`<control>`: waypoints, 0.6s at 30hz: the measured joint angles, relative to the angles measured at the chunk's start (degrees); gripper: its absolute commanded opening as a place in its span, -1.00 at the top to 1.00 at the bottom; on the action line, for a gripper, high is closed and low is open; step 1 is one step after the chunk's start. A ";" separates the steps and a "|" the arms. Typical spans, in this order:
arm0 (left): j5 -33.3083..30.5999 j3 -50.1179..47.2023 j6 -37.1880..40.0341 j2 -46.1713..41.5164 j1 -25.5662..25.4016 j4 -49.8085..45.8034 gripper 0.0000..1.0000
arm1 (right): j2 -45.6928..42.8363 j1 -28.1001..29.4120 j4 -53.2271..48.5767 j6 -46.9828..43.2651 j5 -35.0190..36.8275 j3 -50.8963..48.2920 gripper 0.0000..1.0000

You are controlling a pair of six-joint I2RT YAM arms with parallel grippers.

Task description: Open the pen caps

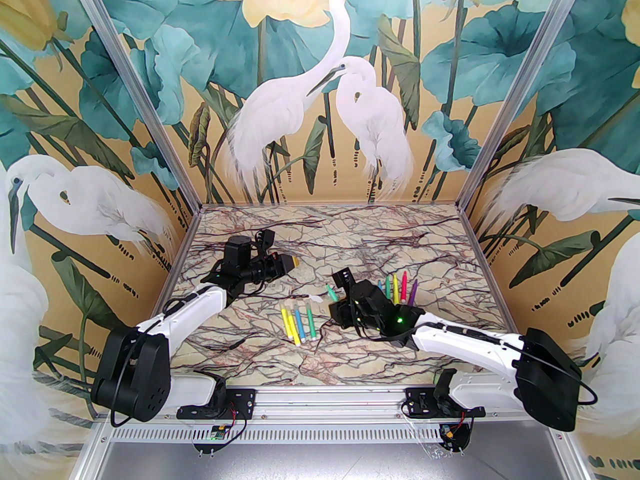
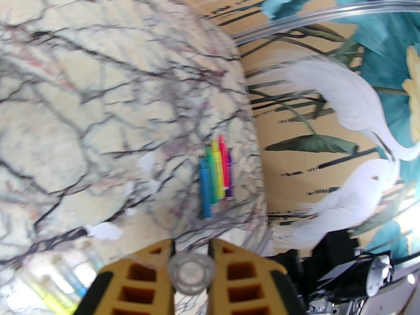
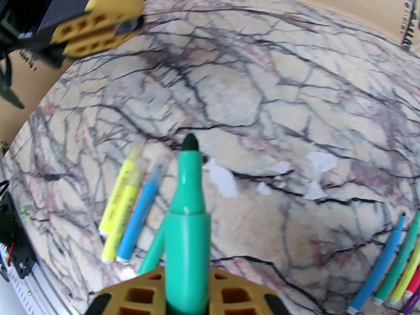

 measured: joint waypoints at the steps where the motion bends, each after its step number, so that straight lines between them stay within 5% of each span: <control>1: -1.03 0.33 0.85 -0.13 0.00 -1.42 1.00 | 0.00 -0.11 -0.31 0.15 0.90 0.00 0.95; 18: -17.22 6.78 11.17 1.27 -1.07 -19.74 1.00 | 4.20 -3.72 -6.51 4.35 13.51 2.32 0.94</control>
